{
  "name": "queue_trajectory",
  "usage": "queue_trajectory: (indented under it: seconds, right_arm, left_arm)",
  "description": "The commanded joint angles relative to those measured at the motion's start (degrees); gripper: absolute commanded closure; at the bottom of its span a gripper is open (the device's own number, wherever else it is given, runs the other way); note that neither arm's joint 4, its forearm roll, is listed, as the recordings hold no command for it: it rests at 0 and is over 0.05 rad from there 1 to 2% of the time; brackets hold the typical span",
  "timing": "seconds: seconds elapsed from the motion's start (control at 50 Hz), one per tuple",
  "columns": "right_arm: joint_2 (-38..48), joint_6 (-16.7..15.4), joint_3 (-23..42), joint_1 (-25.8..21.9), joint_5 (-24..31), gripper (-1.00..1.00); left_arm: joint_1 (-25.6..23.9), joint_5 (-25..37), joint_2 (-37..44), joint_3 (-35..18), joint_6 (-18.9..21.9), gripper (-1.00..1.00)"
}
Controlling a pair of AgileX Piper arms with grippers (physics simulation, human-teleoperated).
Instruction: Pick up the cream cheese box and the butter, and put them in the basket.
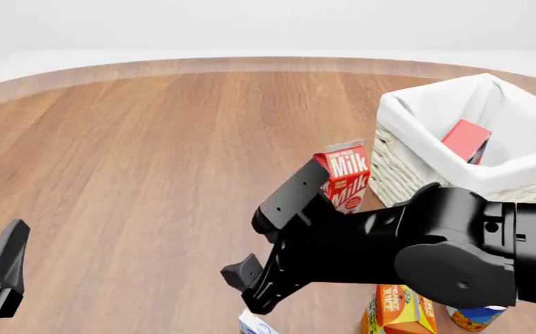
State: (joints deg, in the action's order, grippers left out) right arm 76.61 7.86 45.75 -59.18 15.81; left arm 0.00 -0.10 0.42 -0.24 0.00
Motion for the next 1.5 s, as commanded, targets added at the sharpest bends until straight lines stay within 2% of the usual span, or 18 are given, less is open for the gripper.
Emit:
queue_trajectory:
  seconds: [0.02,0.48,0.54,0.62,1.06,1.5]
  right_arm:
    - [1.29,0.64,-0.94,-0.2,-1.38,-1.0]
    - [2.26,1.65,-0.95,-0.6,-0.58,-1.0]
    - [3.69,1.78,-1.72,-1.07,-2.18,-1.0]
    - [3.53,1.63,-1.48,-0.91,-1.04,-1.0]
    - [5.97,1.68,-3.37,-0.85,-4.57,-1.0]
    - [8.18,1.21,-3.38,-1.0,-5.46,-1.0]
  left_arm:
    - [0.0,0.0,0.0,0.0,0.0,-1.0]
    - [0.0,0.0,0.0,0.0,0.0,-1.0]
    - [0.0,0.0,0.0,0.0,0.0,-1.0]
    - [0.0,0.0,0.0,0.0,0.0,-1.0]
    - [0.0,0.0,0.0,0.0,0.0,-1.0]
    - [0.0,0.0,0.0,0.0,0.0,-1.0]
